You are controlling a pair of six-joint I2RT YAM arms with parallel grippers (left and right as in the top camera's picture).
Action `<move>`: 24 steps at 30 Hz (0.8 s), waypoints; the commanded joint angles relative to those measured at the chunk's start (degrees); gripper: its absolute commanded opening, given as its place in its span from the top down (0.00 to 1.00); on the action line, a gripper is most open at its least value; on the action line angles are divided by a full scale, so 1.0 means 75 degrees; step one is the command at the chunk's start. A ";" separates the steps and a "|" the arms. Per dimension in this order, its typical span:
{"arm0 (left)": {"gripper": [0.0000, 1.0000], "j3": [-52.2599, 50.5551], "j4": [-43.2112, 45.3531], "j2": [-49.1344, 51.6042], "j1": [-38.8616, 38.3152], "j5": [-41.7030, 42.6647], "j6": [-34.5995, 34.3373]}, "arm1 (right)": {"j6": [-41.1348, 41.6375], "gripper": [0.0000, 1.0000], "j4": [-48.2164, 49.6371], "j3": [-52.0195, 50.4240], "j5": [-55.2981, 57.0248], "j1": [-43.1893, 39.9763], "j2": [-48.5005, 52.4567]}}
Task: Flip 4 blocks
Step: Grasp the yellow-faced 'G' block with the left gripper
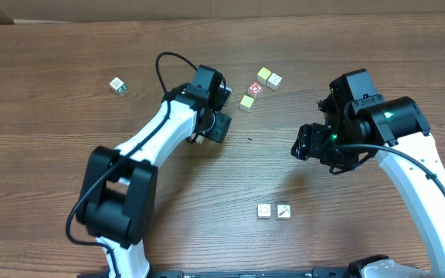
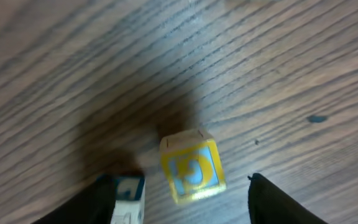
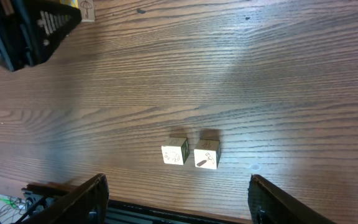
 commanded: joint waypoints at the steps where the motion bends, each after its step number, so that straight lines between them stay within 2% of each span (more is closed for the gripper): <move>1: 0.47 0.0259 -0.0020 0.0283 -0.0064 0.0274 0.0303 | -0.0041 0.27 0.0044 0.0157 0.0058 0.0023 -0.0070; 5: 0.57 0.0259 0.0003 0.0326 -0.0187 0.0423 0.0160 | -0.0020 0.27 0.0073 0.0157 0.0055 0.0023 -0.0067; 7: 0.66 0.0262 0.0026 0.0326 -0.0251 0.0420 -0.0087 | -0.0020 0.27 0.0099 0.0157 0.0020 0.0023 -0.0067; 17: 0.61 0.0259 0.0017 0.0326 -0.0271 0.0070 -0.1463 | -0.0023 0.27 0.0114 0.0157 -0.0082 0.0023 -0.0067; 20: 0.66 0.0259 0.0000 0.0326 -0.0268 0.0017 -0.1626 | -0.0023 0.27 0.0108 0.0157 -0.0085 0.0023 -0.0067; 22: 0.76 0.0259 -0.0015 0.0326 -0.0271 0.0017 -0.1641 | -0.0023 0.27 0.0108 0.0157 -0.0099 0.0023 -0.0067; 24: 0.79 0.0259 -0.0044 0.0326 -0.0268 0.0015 -0.1682 | -0.0023 0.27 0.0111 0.0157 -0.0140 0.0023 -0.0067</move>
